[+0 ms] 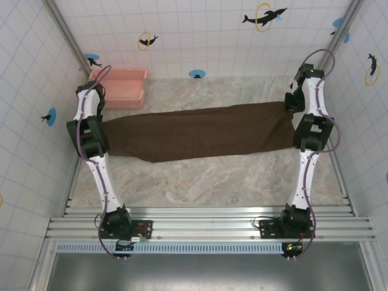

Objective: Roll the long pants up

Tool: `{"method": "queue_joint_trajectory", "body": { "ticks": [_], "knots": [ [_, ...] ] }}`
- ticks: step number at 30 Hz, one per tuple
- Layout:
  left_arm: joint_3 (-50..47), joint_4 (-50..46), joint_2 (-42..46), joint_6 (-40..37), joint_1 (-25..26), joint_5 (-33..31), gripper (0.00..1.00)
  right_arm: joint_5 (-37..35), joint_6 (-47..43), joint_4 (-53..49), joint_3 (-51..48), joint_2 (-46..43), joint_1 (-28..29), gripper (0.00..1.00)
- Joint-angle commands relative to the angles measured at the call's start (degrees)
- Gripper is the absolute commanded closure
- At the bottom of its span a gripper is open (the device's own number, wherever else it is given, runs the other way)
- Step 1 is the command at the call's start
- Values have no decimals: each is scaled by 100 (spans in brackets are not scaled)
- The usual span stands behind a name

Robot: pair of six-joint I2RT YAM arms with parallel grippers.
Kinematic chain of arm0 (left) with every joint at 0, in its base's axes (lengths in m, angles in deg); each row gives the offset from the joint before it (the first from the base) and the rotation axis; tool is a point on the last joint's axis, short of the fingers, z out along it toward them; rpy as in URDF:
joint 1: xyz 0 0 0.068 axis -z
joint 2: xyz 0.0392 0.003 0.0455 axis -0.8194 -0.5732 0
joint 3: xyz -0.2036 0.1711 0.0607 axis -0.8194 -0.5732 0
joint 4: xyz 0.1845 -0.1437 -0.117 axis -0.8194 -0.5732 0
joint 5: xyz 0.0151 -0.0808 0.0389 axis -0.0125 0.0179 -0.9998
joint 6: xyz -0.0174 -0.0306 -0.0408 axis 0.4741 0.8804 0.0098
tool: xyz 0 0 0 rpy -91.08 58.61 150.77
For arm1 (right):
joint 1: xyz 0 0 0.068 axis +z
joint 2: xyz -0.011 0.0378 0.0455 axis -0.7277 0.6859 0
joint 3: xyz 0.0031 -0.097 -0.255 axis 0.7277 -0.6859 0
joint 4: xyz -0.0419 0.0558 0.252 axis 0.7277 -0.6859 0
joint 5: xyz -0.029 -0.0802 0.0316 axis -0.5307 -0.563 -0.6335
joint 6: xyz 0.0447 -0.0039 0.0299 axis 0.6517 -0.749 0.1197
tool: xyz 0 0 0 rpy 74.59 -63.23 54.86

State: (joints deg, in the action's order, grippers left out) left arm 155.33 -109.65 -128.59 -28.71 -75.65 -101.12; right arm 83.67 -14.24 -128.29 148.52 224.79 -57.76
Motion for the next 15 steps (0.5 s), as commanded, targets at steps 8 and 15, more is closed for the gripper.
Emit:
{"method": "queue_joint_trajectory", "body": {
  "ticks": [8,15],
  "knots": [
    [283,524,-107,-38,155,-396,54,-164,428,592,10,-605,-189,38],
    [34,560,-3,-80,166,-193,50,282,106,299,-1313,-1407,-352,38]
  ]
}}
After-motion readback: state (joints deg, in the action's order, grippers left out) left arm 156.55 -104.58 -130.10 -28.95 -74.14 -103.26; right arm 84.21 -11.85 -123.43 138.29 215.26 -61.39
